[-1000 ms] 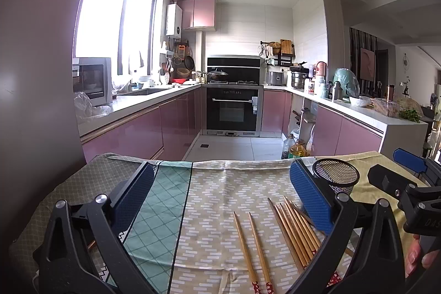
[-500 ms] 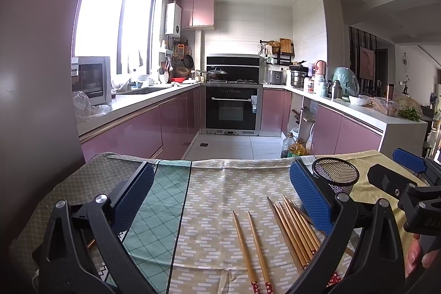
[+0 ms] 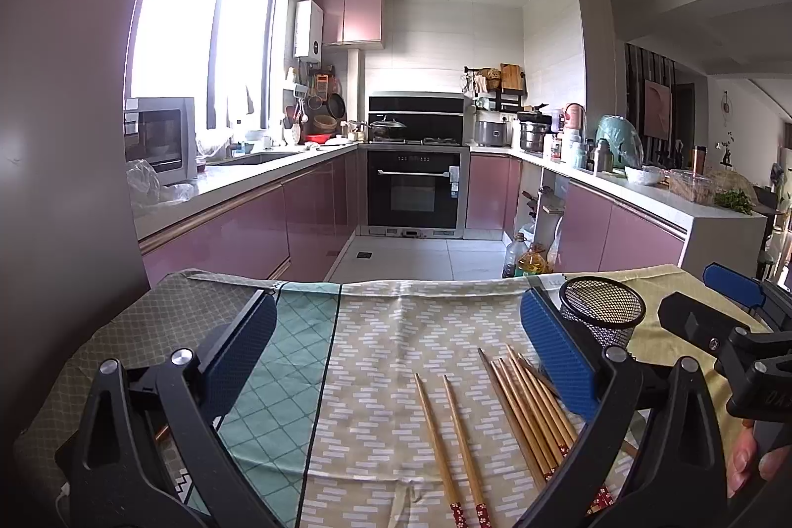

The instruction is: Organize utensils

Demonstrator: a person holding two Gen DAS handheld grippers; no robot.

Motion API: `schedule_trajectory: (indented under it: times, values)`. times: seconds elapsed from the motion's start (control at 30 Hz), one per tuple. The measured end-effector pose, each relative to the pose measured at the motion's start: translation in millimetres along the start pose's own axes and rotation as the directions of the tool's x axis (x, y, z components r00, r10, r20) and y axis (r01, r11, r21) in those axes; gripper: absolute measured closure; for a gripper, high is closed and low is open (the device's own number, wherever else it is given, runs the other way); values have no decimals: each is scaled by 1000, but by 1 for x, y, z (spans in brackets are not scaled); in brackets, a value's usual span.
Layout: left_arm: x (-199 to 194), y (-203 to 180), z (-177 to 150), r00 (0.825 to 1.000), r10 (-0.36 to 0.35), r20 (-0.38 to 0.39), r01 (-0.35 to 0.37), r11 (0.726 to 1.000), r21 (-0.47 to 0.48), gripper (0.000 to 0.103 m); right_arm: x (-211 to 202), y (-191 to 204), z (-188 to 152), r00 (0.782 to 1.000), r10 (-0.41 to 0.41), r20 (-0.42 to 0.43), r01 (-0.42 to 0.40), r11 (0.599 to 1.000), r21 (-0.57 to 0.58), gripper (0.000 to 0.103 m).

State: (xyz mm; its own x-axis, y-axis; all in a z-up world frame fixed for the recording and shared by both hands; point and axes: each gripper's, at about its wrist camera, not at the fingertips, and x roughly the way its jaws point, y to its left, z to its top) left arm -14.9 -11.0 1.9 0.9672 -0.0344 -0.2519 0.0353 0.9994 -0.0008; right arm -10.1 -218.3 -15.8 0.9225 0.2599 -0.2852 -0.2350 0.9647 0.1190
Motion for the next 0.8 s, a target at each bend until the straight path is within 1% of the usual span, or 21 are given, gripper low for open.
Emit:
schedule_trajectory:
  times: [0.23,0.3,0.43,0.53,0.6,0.63,0.7,0.77,0.8]
  values:
    - [4,1,0,1000,-3,-11,3,1000,1,6,-1,-3,0,1000,7,-11,-7,1000,4,6]
    - [5,1,-1,1000,-5,-15,5,1000,0,6,-1,-5,-1,1000,14,-26,-14,1000,6,6]
    - [10,3,-3,999,-17,-42,17,1000,5,6,2,-8,-4,997,20,-72,-21,1000,-5,6]
    - [19,9,-8,995,-25,-93,25,1000,0,6,8,-13,-11,990,21,-141,-23,1000,-15,6]
    - [27,13,-13,991,-25,-133,25,1000,2,6,15,-17,-17,980,26,-198,-30,999,-15,7]
    - [30,14,-15,988,-31,-150,31,1000,1,6,20,-19,-22,971,32,-239,-37,999,-17,8]
    - [38,16,-19,980,-39,-193,42,999,10,6,30,-22,-29,950,30,-312,-42,999,-31,17]
    - [46,17,-24,969,-66,-236,69,998,8,6,41,-21,-38,923,33,-384,-56,997,-50,24]
    - [52,17,-28,960,-84,-267,89,996,8,6,46,-21,-42,911,28,-411,-59,996,-62,28]
